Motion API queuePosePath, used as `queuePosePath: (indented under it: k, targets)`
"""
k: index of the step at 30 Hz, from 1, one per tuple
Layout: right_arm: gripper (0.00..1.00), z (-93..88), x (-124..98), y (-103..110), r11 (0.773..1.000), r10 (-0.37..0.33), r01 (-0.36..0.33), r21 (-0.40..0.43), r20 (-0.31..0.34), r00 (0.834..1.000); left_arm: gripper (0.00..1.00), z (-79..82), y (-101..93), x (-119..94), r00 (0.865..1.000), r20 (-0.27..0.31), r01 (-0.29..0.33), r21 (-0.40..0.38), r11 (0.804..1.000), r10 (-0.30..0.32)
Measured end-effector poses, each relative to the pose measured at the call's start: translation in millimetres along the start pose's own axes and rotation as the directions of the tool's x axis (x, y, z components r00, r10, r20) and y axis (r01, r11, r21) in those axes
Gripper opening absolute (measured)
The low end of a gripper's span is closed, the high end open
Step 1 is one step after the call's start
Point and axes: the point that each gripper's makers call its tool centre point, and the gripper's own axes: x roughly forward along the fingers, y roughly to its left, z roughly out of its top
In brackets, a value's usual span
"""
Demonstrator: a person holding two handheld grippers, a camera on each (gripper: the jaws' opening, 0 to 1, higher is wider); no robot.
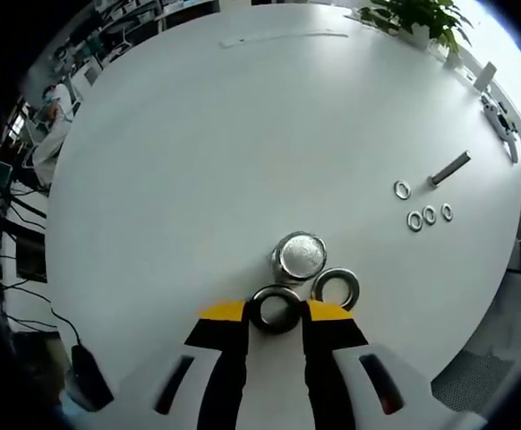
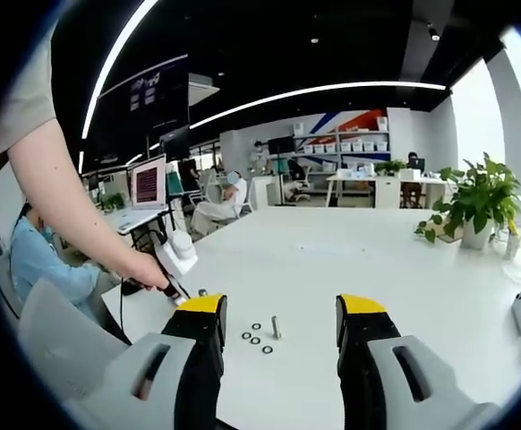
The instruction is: Place the washer onto the threaded stud by aligning its center hole with the stud, sliding it down to the base, and recovering from edge contact or off-axis alignment until the washer reaches the visible bottom stop.
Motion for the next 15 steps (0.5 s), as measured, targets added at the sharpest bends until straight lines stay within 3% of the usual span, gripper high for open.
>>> queuePosePath:
  k: [15]
  targets:
    - [0.51, -1.1, 0.7, 1.0, 1.0, 0.004, -0.004, -0.011, -0.007, 1.0, 0.21, -1.4, -0.9, 0.3, 1.0, 0.008, 0.005, 0.011, 1.0, -0.005]
